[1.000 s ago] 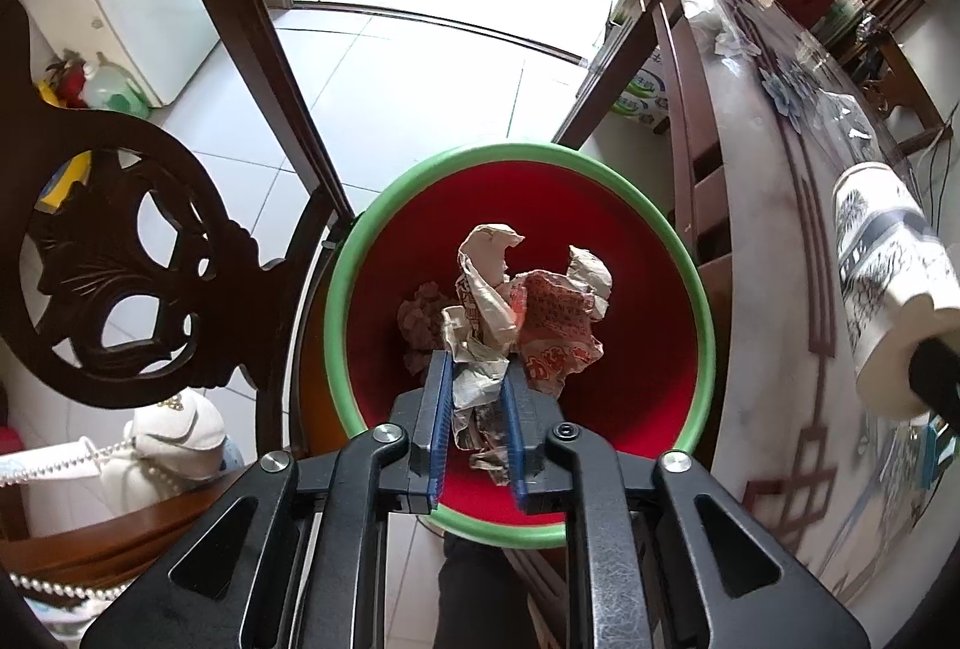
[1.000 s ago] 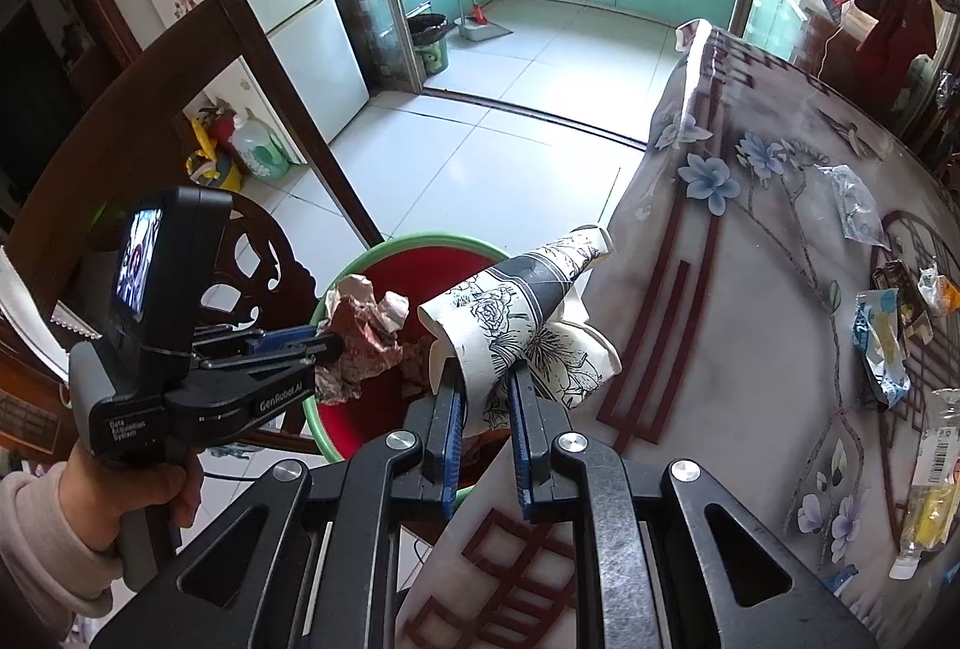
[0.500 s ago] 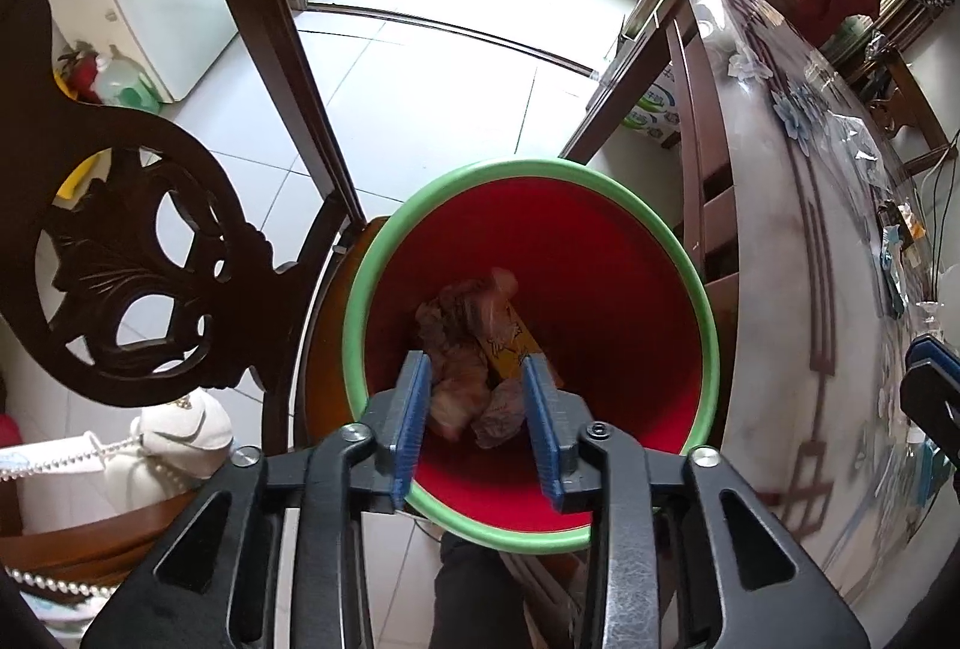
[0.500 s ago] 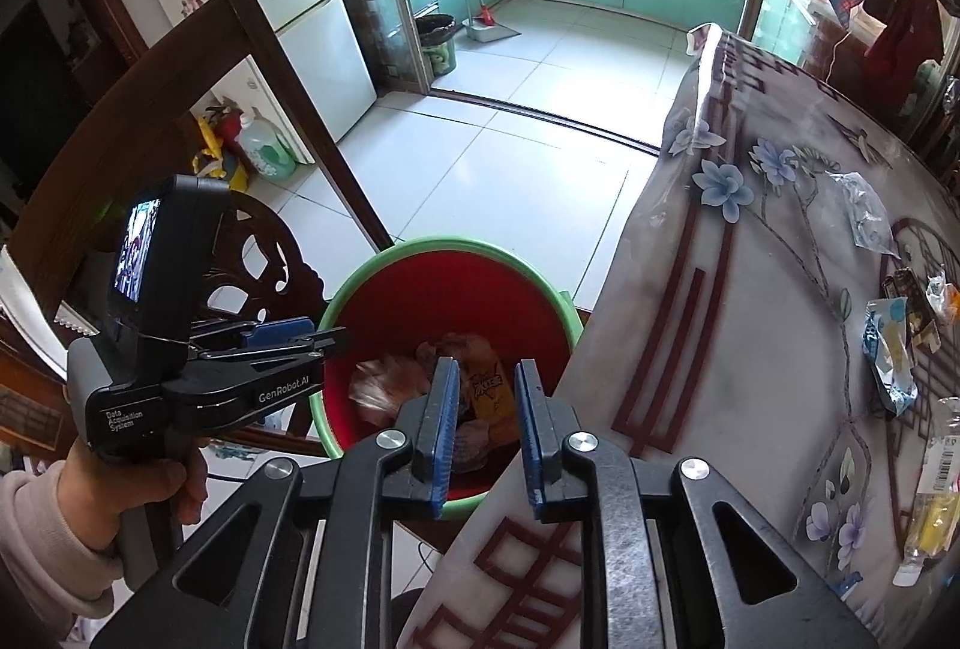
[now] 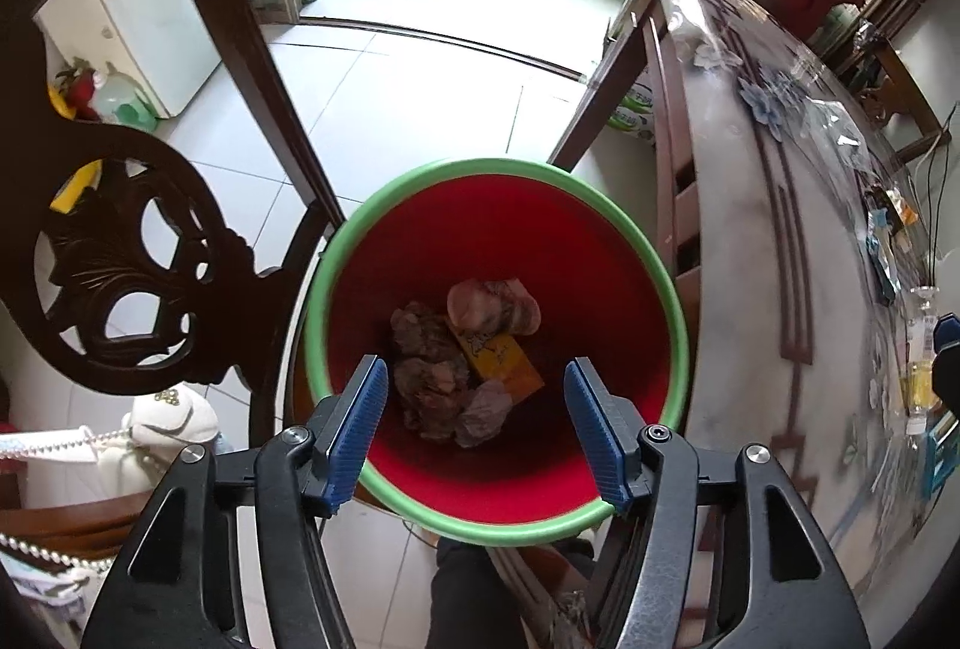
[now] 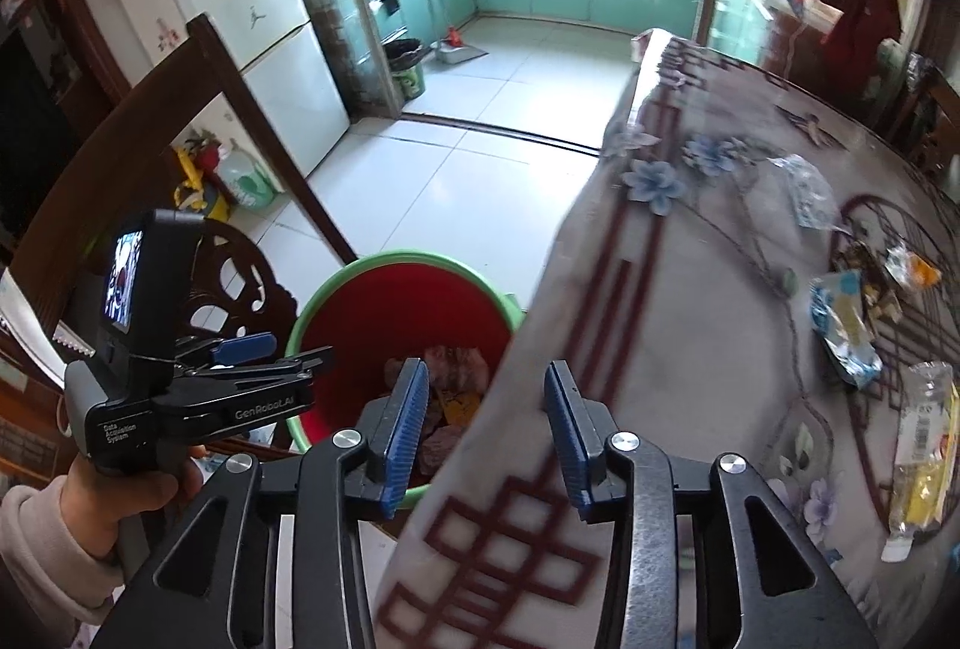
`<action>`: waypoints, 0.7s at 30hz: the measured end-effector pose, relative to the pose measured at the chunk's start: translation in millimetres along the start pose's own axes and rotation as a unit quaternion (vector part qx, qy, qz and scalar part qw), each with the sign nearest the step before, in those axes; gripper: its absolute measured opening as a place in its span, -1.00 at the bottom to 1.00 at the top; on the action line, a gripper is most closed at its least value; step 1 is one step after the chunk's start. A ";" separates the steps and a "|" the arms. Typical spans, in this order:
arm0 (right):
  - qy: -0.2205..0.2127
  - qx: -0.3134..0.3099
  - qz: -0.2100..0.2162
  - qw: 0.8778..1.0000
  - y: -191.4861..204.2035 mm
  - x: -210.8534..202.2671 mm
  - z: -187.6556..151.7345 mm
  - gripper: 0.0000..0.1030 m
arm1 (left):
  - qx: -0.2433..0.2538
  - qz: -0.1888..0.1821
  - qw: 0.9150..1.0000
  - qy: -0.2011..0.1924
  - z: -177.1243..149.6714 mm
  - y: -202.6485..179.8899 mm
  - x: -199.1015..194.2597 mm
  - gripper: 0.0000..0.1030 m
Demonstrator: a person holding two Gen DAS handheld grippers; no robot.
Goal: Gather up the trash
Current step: 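Reach to the table and grasp yellow carton with right tool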
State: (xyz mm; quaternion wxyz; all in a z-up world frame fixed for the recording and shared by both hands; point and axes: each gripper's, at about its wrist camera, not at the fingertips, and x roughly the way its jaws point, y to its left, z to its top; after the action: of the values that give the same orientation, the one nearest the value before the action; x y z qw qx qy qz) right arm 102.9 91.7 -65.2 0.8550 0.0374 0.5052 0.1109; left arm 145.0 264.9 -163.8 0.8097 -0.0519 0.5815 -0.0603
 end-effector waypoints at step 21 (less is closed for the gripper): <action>-0.033 0.160 -0.166 0.973 -274.2 -107.5 -81.9 -0.16 | 0.021 0.000 0.999 -0.030 -28.9 -114.5 -34.9 0.24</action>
State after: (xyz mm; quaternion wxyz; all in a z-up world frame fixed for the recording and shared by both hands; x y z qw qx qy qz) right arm 23.1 -203.5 -61.3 0.8607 0.0929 0.4870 -0.1157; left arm 102.4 157.0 -122.7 0.8279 -0.0363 0.5552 -0.0707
